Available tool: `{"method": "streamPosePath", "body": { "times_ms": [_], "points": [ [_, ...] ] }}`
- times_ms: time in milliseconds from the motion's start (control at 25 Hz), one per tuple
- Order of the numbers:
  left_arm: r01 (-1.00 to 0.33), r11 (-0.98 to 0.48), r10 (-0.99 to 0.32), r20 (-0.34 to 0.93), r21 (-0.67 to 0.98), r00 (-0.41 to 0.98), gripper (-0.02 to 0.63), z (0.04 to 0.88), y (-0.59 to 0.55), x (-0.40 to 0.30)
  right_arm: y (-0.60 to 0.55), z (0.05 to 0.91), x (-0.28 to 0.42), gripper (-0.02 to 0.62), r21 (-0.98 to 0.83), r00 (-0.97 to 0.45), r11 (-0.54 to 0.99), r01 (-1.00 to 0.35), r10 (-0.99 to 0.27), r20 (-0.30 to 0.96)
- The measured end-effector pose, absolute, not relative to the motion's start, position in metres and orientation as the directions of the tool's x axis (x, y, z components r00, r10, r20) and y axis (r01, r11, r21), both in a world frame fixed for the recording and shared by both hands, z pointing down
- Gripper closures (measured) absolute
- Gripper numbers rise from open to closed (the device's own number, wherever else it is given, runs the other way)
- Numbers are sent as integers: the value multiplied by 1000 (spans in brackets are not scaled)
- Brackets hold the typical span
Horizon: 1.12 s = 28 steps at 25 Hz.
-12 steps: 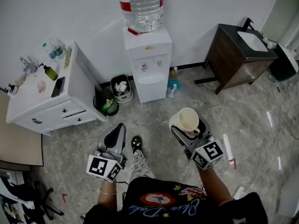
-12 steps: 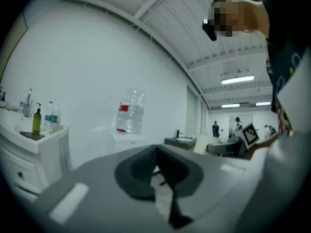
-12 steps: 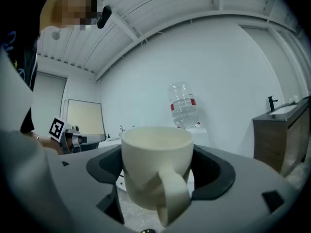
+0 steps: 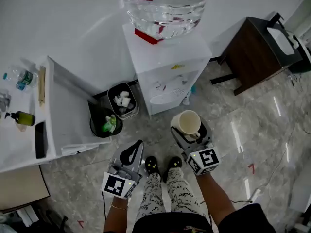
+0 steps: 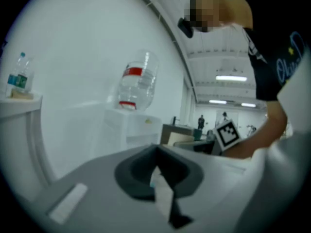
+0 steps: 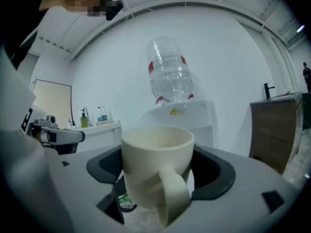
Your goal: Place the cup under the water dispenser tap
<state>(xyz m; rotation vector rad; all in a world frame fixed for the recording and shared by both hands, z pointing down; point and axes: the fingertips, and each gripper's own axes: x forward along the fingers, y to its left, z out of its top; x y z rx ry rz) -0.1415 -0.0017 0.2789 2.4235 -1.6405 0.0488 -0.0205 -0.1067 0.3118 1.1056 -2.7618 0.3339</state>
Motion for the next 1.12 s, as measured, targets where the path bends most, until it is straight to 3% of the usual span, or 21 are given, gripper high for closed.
{"method": "streamPosePath", "body": {
  "times_ms": [240,440,1120],
  "points": [
    [-952,-301,-909,286,50,303,609,404,-44,-151,-173,444,-62,202,-110,-703,702,-704,-664,257],
    [-977,-184,-918,337,107,209,609,475,-52,-173,-219,531,-84,202,-57,-656,675,-735,-687,312],
    [-967,-194,-896,371,165,243,608,502,-40,-170,-240,564,-117,202,1,-666,689,-725,-702,252]
  ]
}}
